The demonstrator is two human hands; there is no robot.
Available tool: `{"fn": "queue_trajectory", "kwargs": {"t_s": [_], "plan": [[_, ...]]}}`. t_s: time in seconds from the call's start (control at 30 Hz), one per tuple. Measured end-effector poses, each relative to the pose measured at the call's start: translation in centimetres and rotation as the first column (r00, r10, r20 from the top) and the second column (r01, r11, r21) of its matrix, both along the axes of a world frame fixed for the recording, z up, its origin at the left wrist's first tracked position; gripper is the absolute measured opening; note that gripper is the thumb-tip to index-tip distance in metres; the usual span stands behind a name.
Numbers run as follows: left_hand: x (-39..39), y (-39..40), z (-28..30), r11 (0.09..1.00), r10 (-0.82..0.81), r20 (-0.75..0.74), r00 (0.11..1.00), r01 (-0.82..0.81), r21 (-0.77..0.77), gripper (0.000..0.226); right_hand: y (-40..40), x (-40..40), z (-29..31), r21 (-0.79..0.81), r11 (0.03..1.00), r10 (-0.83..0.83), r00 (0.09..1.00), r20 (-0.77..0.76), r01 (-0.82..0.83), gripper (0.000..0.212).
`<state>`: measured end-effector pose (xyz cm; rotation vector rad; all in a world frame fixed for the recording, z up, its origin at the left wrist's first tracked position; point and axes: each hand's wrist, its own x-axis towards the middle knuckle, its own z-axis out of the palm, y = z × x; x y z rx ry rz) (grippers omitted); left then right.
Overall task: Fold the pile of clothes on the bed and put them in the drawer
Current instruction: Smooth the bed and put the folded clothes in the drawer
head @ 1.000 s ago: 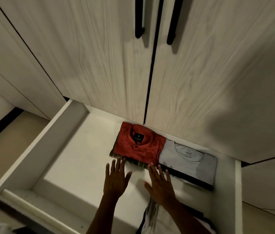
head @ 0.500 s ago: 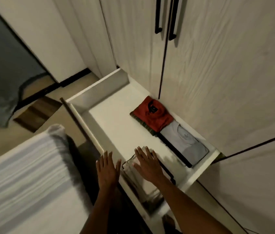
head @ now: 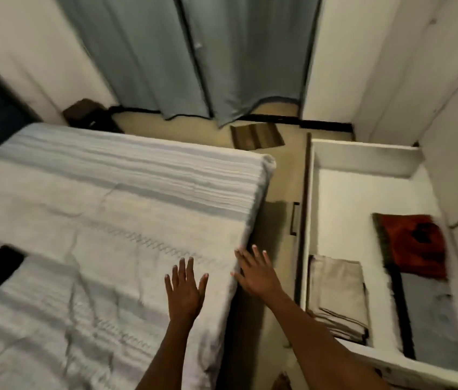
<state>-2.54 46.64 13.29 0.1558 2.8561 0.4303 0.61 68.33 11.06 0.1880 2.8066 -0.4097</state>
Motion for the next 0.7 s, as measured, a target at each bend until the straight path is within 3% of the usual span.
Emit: {"fn": "queue_trajectory", "kwargs": {"t_s": [0.1, 0.17, 0.27, 0.4, 0.7], "plan": [[1.6, -7.4, 0.3, 0.993, 0.117, -0.026, 0.993, -0.117, -0.007, 0.080, -6.4, -0.9, 1.0, 0.008, 0.982, 0.186, 0.978, 0.089, -0.188, 0.072], [3.0, -12.8, 0.3, 0.980, 0.200, -0.035, 0.979, -0.200, -0.001, 0.082, -11.0, -1.2, 2.2, -0.018, 0.938, 0.345, 0.931, 0.116, -0.346, 0.089], [4.6, -20.0, 0.4, 0.947, 0.322, -0.045, 0.946, -0.322, 0.013, 0.087, -17.0, -2.1, 2.4, -0.080, 0.891, 0.454, 0.882, 0.123, -0.447, 0.099], [6.0, -27.8, 0.6, 0.893, 0.449, -0.013, 0.894, -0.447, 0.055, 0.098, -24.7, -3.7, 2.6, -0.056, 0.833, 0.553, 0.823, 0.129, -0.550, 0.110], [4.1, -40.8, 1.3, 0.808, 0.588, -0.053, 0.807, -0.583, 0.084, 0.111, -41.4, -10.8, 3.8, -0.076, 0.703, 0.710, 0.693, 0.121, -0.707, 0.107]]}}
